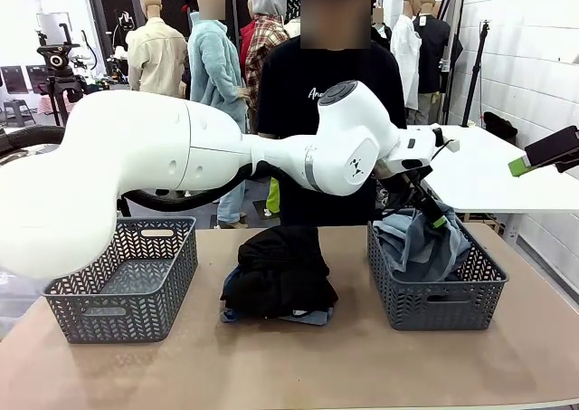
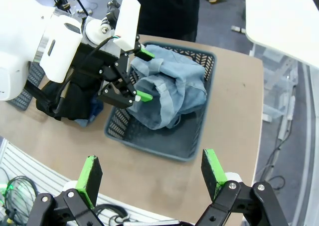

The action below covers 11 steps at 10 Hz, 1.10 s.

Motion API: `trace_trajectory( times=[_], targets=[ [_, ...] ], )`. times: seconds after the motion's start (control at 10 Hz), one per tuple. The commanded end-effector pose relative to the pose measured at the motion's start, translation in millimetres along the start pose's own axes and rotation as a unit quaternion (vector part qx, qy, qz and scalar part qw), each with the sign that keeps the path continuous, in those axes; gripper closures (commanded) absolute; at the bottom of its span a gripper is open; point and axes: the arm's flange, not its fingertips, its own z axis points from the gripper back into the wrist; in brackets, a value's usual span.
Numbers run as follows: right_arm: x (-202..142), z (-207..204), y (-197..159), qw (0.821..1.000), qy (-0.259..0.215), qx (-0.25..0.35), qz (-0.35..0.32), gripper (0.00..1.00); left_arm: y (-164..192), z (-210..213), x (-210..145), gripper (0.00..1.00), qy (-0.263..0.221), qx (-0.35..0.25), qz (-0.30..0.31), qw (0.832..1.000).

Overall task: Sort the tops and bottoms.
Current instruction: Sort the clothes according to human instructions.

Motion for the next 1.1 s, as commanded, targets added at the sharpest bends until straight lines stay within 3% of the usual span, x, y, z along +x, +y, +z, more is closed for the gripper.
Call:
trace_trajectory(
  times=[0.0, 1.0],
  targets=[
    [0.0, -1.3, -1.3, 1.0, 0.0, 0.008, 0.005, 0.0, 0.4, 2.7, 2.6, 0.03, -0.002, 0.007, -0.006, 1.0],
    [0.0, -1.3, -1.3, 1.0, 0.0, 0.008, 0.005, 0.0, 0.4, 2.7, 2.6, 0.03, -0.002, 0.007, -0.006, 1.0]
  ],
)
